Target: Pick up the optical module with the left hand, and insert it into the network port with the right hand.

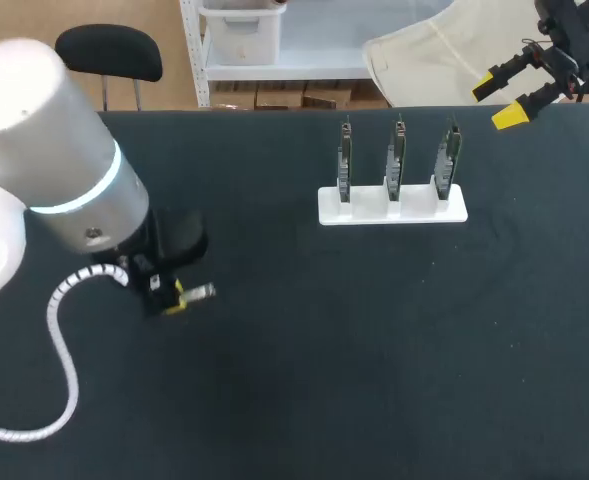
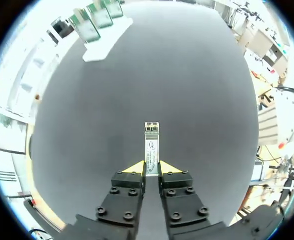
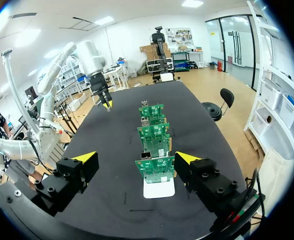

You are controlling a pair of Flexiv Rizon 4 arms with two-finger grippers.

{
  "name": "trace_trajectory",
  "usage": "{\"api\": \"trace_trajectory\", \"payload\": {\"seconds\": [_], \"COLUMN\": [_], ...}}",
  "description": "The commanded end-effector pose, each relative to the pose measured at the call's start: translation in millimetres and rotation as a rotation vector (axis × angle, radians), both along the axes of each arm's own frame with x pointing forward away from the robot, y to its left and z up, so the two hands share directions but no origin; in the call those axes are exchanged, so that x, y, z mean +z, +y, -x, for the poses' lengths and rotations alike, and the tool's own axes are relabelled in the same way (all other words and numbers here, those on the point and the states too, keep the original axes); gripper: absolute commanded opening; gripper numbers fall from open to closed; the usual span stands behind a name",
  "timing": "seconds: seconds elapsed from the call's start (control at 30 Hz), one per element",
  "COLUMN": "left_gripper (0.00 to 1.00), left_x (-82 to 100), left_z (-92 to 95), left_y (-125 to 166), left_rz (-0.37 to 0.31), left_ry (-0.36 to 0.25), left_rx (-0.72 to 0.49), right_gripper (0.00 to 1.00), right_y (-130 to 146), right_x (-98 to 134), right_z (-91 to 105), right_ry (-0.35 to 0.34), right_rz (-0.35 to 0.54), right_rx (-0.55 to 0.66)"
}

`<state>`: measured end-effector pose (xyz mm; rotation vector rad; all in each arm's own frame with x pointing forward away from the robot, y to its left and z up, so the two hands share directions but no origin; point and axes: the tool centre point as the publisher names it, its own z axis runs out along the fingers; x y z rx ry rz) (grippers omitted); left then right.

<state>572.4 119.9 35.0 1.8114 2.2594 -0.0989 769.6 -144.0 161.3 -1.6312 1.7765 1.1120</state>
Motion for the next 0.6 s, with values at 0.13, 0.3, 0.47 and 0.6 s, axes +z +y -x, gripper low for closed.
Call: {"api": "trace_trajectory", "payload": {"seconds": [0.13, 0.3, 0.47, 0.6], "left_gripper": [0.00, 0.00, 0.00, 0.00], "left_x": [39.2, 63.9, 70.2, 70.2], "left_z": [-22.8, -41.4, -45.5, -45.5], "left_y": [-17.2, -32.0, -31.6, -31.6], "left_rz": [0.061, 0.094, 0.077, 0.077], "left_ry": [-0.113, -0.188, -0.213, -0.213], "left_rx": [-0.050, -0.027, -0.014, -0.014], "right_gripper": [1.00, 1.00, 1.00, 1.00], "right_y": [0.3, 0.3, 0.3, 0.3], "right_x": [0.2, 0.2, 0.2, 0.2], "right_z": [1.0, 1.0, 1.0, 1.0], "right_ry": [-0.002, -0.002, -0.002, -0.002], "right_rz": [0.001, 0.001, 0.001, 0.001], "right_rx": [-0.002, -0.002, -0.002, -0.002]}}
